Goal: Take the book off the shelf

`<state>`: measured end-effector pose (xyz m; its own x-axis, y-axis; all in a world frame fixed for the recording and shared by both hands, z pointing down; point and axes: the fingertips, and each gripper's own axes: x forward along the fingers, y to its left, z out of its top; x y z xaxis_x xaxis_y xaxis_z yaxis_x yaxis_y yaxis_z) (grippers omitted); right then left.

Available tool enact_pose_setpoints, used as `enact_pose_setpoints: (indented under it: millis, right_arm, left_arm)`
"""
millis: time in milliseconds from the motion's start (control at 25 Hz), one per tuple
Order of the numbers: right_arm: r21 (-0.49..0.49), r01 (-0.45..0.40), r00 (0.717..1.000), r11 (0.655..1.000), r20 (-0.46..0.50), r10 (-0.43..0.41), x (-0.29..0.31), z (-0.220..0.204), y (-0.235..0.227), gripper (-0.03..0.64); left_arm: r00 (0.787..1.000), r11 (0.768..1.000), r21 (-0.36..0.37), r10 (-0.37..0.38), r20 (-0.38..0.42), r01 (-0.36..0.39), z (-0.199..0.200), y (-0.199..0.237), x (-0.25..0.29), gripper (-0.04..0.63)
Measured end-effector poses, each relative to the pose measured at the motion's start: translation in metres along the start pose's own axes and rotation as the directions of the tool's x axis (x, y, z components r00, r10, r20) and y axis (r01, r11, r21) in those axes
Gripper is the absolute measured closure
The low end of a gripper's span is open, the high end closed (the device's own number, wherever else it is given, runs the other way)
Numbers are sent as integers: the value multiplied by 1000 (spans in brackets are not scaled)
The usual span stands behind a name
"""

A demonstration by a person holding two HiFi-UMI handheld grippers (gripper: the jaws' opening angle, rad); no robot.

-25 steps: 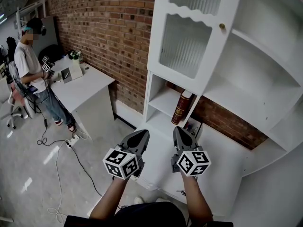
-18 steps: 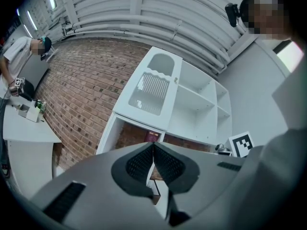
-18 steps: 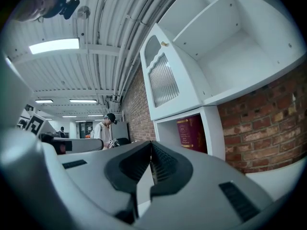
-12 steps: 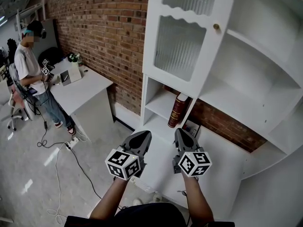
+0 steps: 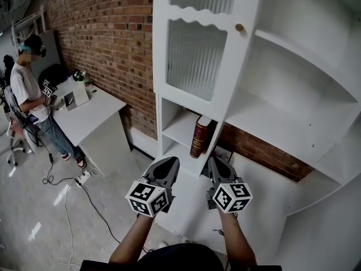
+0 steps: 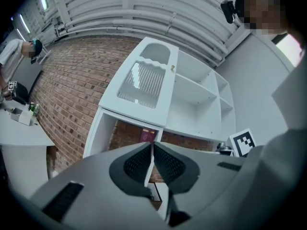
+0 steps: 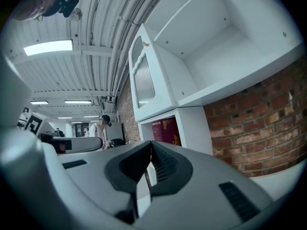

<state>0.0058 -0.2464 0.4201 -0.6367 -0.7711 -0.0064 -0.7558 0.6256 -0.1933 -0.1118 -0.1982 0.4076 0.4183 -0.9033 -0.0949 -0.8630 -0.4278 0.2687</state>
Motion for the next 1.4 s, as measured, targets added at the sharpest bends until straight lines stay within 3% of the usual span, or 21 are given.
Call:
enact_pose_setpoints:
  millis: [520,800,1040,1400]
  right_arm:
    - [25,42,999,999,5,-42,-2,6,-53,598]
    - [35,60,998,998,2,-60,1,8,-69,598]
    - [47,77,997,996,-3,-77,4,6,-81,598]
    - [70,124,992,990,-2,-124,-2,-1,-104,598]
  left_arm:
    - [999,1000,14,-23,-50,23,-18,-8,63,570]
    - [998,999,33,-10,-68,13,-20,-3,87,481]
    - [996,997,63,47,-82,-42,-22,9,110,326]
    - [992,992,117,57,-113,-44,-34,17,137,295]
